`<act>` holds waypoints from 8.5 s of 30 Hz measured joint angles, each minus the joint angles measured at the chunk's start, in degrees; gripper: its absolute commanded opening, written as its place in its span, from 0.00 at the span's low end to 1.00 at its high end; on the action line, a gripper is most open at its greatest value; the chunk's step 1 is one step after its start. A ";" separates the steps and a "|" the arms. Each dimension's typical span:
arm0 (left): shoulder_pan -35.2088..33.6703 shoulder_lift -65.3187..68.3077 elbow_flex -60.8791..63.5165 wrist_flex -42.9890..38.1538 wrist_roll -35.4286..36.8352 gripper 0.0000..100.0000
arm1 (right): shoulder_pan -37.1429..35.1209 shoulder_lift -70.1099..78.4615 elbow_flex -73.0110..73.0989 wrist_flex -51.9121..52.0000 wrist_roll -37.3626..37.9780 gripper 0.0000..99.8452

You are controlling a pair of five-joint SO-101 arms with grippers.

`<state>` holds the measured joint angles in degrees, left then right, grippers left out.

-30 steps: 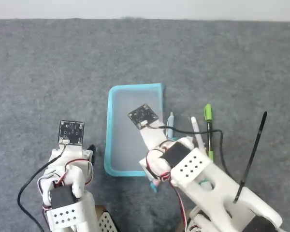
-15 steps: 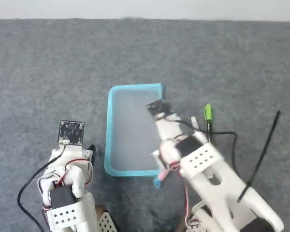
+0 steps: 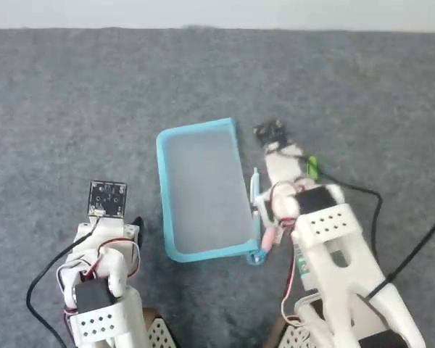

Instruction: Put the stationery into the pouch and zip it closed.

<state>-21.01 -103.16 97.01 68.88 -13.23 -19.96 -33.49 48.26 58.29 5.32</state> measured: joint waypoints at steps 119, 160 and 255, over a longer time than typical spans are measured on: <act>-8.70 61.89 -18.90 -33.93 1.49 0.22 | 0.70 38.24 -21.19 -0.97 64.53 0.32; -8.70 61.89 -18.90 -33.93 1.67 0.22 | -10.20 27.34 -37.98 29.80 8.88 0.01; 19.52 77.45 -33.67 -29.19 13.98 0.21 | -25.49 15.47 -60.04 27.52 5.36 0.01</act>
<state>-1.49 -25.71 63.34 39.69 0.75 -45.45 -18.02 -11.78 85.80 10.68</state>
